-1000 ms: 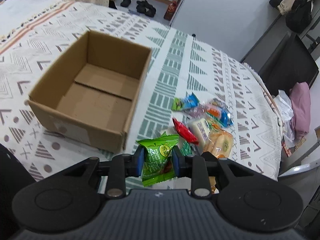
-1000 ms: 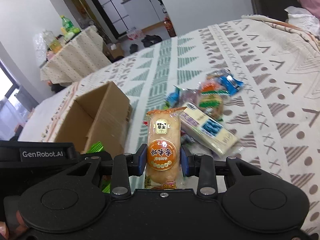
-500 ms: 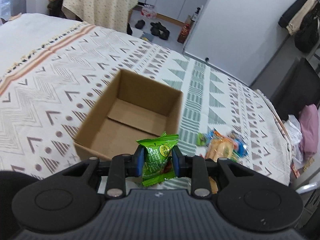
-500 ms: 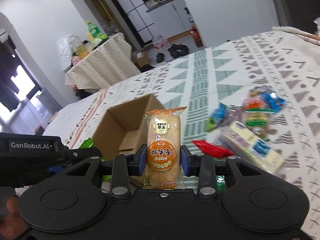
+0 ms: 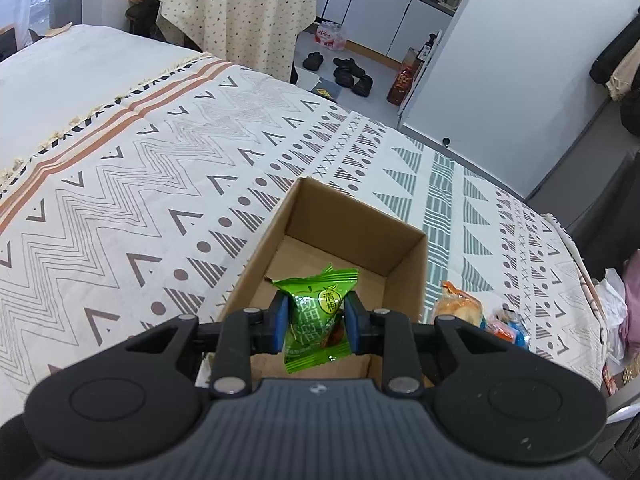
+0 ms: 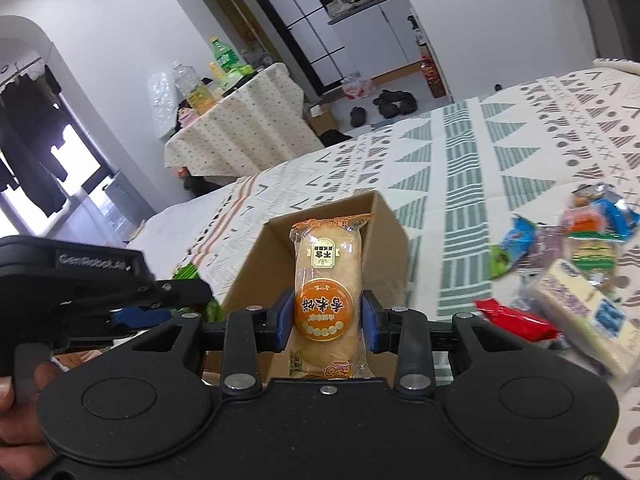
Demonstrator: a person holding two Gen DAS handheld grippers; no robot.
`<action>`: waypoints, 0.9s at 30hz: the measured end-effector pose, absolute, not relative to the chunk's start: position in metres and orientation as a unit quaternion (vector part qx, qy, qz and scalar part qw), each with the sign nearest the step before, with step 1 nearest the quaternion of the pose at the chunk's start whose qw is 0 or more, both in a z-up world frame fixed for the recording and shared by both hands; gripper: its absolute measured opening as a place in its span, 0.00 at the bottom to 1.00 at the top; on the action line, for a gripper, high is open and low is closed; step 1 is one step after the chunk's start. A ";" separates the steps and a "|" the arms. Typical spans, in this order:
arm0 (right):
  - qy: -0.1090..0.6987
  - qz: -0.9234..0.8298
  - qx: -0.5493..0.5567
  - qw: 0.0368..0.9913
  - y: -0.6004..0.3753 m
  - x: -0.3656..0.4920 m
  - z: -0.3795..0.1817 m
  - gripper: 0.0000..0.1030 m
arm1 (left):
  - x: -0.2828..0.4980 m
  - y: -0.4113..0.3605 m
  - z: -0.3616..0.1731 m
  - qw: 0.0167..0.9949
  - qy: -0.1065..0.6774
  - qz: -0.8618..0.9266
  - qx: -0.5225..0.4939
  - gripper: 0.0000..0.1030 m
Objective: Organize snacks
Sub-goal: 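Carry both snacks over the cardboard box and open both grippers to drop them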
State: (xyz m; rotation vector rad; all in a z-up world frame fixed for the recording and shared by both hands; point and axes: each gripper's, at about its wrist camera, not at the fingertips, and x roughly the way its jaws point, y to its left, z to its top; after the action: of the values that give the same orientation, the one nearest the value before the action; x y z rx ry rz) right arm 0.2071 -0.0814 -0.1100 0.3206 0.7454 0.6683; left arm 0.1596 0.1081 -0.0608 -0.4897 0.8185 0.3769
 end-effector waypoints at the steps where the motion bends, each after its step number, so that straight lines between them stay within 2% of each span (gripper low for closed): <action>1: 0.355 0.321 0.152 0.865 -0.078 0.209 -0.111 0.33 | 0.161 0.111 -0.063 0.870 0.393 0.182 -0.236 0.27; 10: 0.361 0.326 0.156 0.860 -0.057 0.223 -0.122 0.33 | 0.174 0.126 -0.087 0.854 0.414 0.187 -0.254 0.28; 14: 0.362 0.330 0.147 0.860 -0.052 0.221 -0.124 0.33 | 0.178 0.130 -0.094 0.849 0.426 0.189 -0.249 0.32; 21: 0.366 0.327 0.130 0.862 -0.042 0.221 -0.128 0.34 | 0.175 0.133 -0.091 0.847 0.426 0.200 -0.245 0.52; 23: 0.370 0.324 0.124 0.862 -0.039 0.221 -0.128 0.37 | 0.174 0.133 -0.089 0.847 0.426 0.203 -0.244 0.56; 25: 0.370 0.324 0.122 0.862 -0.039 0.219 -0.127 0.51 | 0.172 0.132 -0.087 0.847 0.427 0.202 -0.242 0.63; 27: 0.367 0.327 0.120 0.863 -0.040 0.216 -0.125 0.55 | 0.169 0.129 -0.084 0.850 0.428 0.201 -0.234 0.71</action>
State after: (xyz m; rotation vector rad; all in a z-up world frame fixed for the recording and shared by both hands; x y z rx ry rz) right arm 0.2161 -0.0402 -0.1248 0.2519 0.7699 0.6855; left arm 0.1692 0.1288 -0.0844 -0.4932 0.9014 0.4233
